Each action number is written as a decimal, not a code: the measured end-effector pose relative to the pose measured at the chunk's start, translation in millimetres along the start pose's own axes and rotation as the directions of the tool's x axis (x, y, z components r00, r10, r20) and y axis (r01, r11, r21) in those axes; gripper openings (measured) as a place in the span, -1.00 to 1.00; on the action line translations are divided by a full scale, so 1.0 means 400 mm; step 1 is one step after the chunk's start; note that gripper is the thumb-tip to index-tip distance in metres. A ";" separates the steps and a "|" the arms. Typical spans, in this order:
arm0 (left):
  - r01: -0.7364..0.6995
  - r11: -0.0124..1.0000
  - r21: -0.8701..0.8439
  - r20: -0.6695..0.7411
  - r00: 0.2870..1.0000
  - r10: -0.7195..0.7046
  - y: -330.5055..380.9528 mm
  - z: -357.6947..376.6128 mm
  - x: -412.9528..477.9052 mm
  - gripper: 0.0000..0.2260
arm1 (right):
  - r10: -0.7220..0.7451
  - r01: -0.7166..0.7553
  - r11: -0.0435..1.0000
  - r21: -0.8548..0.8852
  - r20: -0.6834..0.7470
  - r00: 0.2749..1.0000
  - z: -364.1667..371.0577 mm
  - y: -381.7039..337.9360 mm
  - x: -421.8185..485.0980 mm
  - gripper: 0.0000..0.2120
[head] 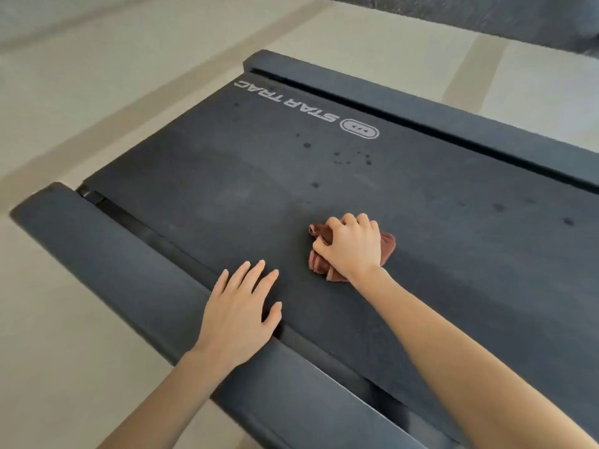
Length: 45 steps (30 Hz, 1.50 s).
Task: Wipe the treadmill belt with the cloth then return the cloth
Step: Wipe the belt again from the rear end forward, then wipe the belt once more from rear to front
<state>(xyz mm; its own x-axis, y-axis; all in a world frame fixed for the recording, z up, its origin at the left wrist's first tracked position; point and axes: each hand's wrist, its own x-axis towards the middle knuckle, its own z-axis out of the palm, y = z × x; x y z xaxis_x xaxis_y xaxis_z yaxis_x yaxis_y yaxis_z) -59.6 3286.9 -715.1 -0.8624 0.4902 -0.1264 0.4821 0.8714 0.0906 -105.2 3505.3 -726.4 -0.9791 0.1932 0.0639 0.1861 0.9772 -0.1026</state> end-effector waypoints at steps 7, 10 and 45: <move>0.030 0.998 -0.048 0.104 0.994 -0.025 -0.128 -0.247 -0.058 -0.51 | -0.104 0.076 0.988 0.131 0.223 0.969 -0.179 -0.148 -0.027 -0.67; 0.037 0.996 -0.085 0.080 0.996 -0.030 -0.159 -0.377 -0.071 -0.52 | -0.138 0.121 0.984 0.132 0.132 0.982 -0.309 -0.183 -0.036 -0.62; 0.070 0.995 -0.073 -0.173 0.981 -0.081 -0.306 -1.673 -0.365 -0.53 | -0.209 0.270 0.919 0.287 -0.225 0.952 -1.652 -0.660 -0.047 -0.74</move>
<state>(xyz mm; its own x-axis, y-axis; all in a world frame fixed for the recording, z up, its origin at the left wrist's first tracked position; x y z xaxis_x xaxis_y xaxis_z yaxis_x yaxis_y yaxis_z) -96.1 3097.3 -46.7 -0.9125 0.4072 0.0397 0.4083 0.8999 0.1531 -81.4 3302.1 -44.7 -0.9522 -0.0005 0.3056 -0.1167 0.9248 -0.3622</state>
